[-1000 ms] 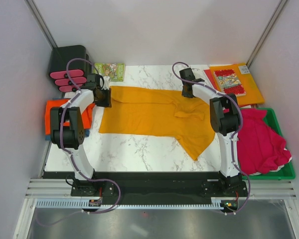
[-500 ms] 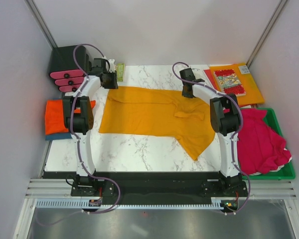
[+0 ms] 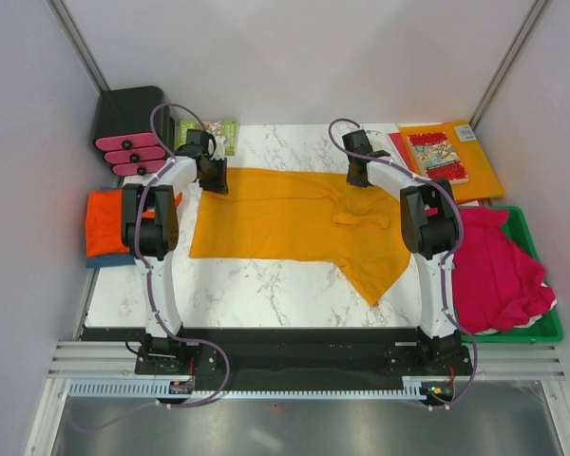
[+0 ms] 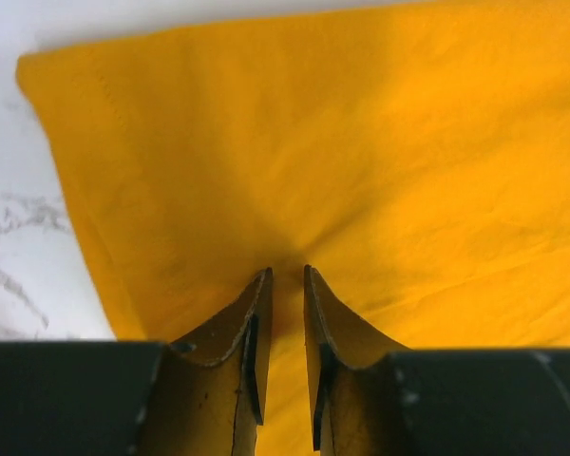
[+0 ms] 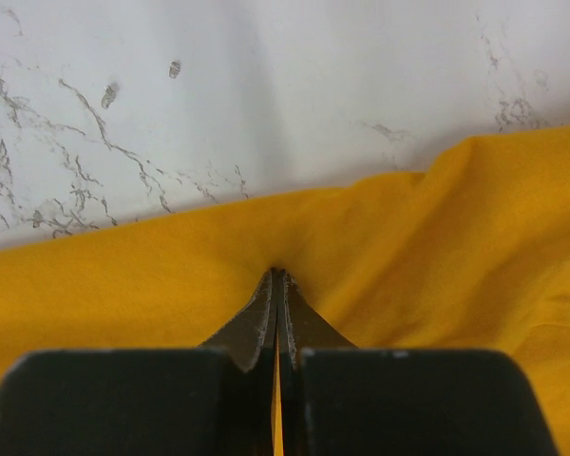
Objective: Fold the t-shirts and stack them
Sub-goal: Fold the flattened tshirt in 1/3 of the way
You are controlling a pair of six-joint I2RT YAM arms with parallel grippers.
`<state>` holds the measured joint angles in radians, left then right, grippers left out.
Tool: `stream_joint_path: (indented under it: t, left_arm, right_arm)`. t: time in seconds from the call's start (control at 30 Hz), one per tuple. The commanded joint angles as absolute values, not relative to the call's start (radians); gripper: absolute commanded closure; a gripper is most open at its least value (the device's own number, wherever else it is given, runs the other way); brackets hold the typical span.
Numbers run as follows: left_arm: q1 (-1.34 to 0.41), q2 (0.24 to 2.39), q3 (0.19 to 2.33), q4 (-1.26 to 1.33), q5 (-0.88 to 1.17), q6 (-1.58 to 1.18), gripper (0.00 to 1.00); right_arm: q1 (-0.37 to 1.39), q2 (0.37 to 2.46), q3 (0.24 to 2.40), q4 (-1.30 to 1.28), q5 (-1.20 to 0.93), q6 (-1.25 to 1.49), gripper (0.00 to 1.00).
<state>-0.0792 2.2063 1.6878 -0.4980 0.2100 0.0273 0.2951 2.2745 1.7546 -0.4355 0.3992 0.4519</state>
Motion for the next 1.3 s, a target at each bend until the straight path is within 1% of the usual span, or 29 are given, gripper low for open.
stream_joint_path:
  t: [0.0,0.2,0.5,0.7,0.9,1.0,1.13,1.17,1.2,1.27]
  left_arm:
    - [-0.042,2.128,1.622,-0.514,0.161,0.069,0.73]
    - [-0.023,2.115,1.568,-0.514,0.155,0.086,0.73]
    - [-0.012,2.169,1.615,-0.515,0.127,0.1,0.73]
    - [-0.012,2.247,1.745,-0.544,0.132,0.075,0.73]
    - [-0.012,2.29,1.815,-0.569,0.12,0.081,0.72]
    - [-0.012,2.301,1.83,-0.577,0.114,0.087,0.72]
    - [-0.011,2.284,1.836,-0.58,0.12,0.087,0.72]
    - [-0.009,2.266,1.827,-0.557,0.133,0.081,0.72]
    - [-0.009,2.203,1.792,-0.531,0.162,0.075,0.7]
    - [-0.006,2.131,1.752,-0.464,0.187,0.054,0.64]
  right_arm:
    - [0.288,2.286,1.726,-0.466,0.38,0.465,1.0]
    - [0.284,2.289,1.721,-0.463,0.382,0.466,1.0]
    - [0.236,2.316,1.707,-0.466,0.347,0.482,1.0]
    - [0.226,2.391,1.831,-0.52,0.353,0.48,1.0]
    - [0.213,2.511,2.064,-0.606,0.333,0.479,1.0]
    - [0.209,2.554,2.138,-0.643,0.319,0.48,1.0]
    - [0.209,2.533,2.131,-0.621,0.298,0.474,1.0]
    - [0.209,2.505,2.103,-0.588,0.295,0.472,0.99]
    - [0.209,2.414,1.995,-0.477,0.285,0.474,0.97]
    - [0.215,2.306,1.887,-0.369,0.285,0.48,0.85]
